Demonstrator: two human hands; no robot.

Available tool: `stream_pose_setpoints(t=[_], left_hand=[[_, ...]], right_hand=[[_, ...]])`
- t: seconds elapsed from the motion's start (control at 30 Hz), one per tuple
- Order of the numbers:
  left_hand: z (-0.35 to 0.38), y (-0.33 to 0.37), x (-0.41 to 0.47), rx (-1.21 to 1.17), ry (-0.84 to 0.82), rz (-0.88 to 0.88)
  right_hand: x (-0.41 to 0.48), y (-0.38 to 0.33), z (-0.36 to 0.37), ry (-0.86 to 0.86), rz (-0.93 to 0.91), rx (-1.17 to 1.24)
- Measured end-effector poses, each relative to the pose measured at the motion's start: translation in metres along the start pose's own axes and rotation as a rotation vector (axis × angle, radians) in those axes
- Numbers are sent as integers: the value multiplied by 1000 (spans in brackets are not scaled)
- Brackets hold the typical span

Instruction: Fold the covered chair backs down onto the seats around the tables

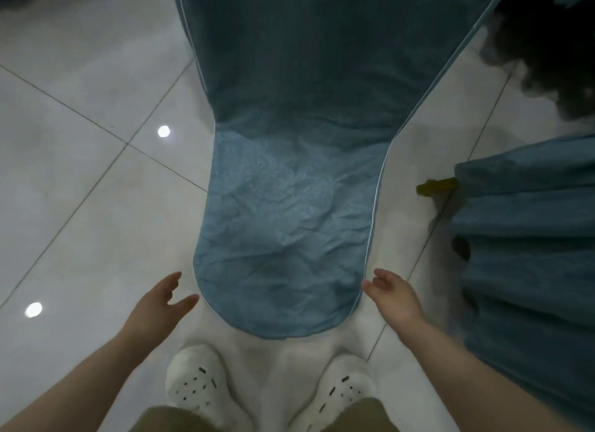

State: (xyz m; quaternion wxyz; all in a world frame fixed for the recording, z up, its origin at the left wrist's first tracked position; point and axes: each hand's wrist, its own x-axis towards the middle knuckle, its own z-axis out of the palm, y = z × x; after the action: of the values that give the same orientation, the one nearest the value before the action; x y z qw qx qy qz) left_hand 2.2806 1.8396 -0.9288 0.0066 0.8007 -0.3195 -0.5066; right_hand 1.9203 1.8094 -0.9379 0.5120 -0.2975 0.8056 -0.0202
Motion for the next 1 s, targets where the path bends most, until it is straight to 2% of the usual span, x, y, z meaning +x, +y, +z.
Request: stream_pose_setpoints(t=[0.3, 0.57, 0.7, 0.87, 1.0], left_hand=[[48, -25, 96, -114, 21, -45], [65, -35, 131, -381, 88, -105], [73, -37, 140, -445, -11, -133], [70, -42, 153, -569, -43, -254], [59, -35, 142, -556, -73, -281]], right_hand=[[93, 30, 35, 3, 57, 105], [124, 49, 46, -6, 54, 243], [134, 57, 52, -51, 97, 325], [146, 59, 61, -59, 178, 391], [137, 49, 55, -84, 219, 418]])
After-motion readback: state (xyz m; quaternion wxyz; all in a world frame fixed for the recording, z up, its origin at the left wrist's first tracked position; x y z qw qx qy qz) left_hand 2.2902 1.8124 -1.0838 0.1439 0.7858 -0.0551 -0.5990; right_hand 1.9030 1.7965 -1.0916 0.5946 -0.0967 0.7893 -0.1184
